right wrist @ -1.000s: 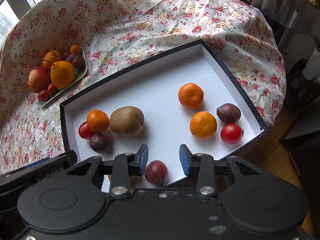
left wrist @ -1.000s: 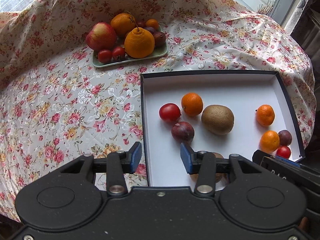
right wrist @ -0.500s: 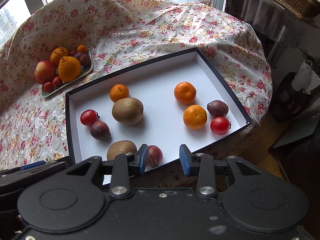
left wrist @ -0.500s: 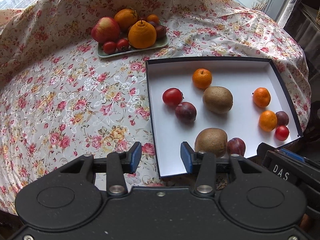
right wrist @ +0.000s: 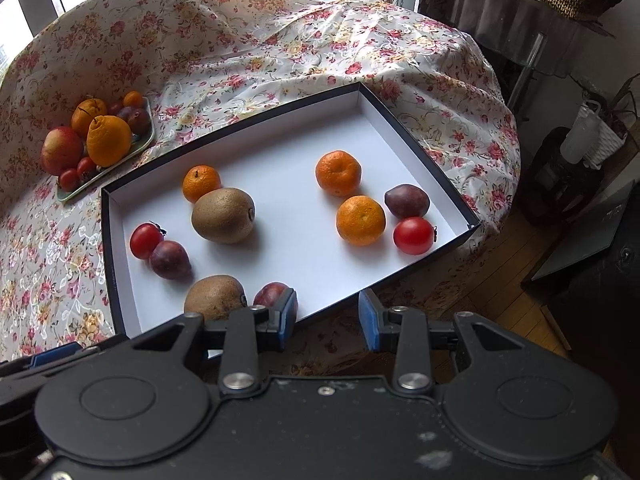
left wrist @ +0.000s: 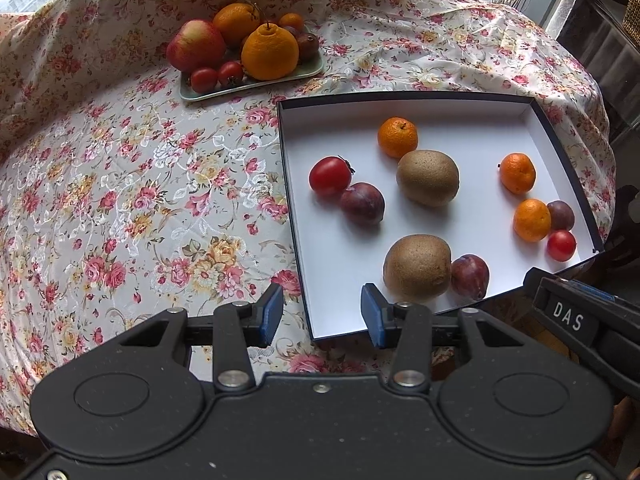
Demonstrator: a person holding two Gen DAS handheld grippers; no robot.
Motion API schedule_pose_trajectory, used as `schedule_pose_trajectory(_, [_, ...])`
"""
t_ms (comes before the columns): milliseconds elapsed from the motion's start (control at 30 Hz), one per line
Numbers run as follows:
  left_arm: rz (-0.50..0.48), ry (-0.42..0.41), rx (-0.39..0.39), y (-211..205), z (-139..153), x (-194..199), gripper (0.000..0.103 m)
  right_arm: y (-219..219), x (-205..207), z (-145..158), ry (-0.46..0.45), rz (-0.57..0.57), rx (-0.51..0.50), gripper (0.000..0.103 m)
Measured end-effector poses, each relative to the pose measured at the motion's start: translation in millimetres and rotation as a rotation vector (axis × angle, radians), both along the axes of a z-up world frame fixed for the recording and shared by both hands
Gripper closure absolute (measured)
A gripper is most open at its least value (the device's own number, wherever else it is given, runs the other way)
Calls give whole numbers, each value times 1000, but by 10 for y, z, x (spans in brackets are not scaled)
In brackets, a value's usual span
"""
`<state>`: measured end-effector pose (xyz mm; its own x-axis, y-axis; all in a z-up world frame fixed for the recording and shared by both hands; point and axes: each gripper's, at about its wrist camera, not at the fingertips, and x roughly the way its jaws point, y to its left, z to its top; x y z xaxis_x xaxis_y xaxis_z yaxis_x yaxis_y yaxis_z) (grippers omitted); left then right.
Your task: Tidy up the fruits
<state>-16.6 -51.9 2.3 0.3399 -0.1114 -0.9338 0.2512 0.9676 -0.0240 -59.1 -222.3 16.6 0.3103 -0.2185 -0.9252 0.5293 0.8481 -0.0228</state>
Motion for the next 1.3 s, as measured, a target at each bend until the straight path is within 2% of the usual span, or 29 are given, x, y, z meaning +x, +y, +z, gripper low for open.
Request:
schedule_pose_trajectory(300, [14, -9, 13, 39, -10, -7, 51, 118, 18, -17, 5, 72, 8, 65])
schedule_pose_trajectory(1300, [12, -7, 18, 28, -19, 13, 51, 130, 27, -38, 6, 90, 35, 65])
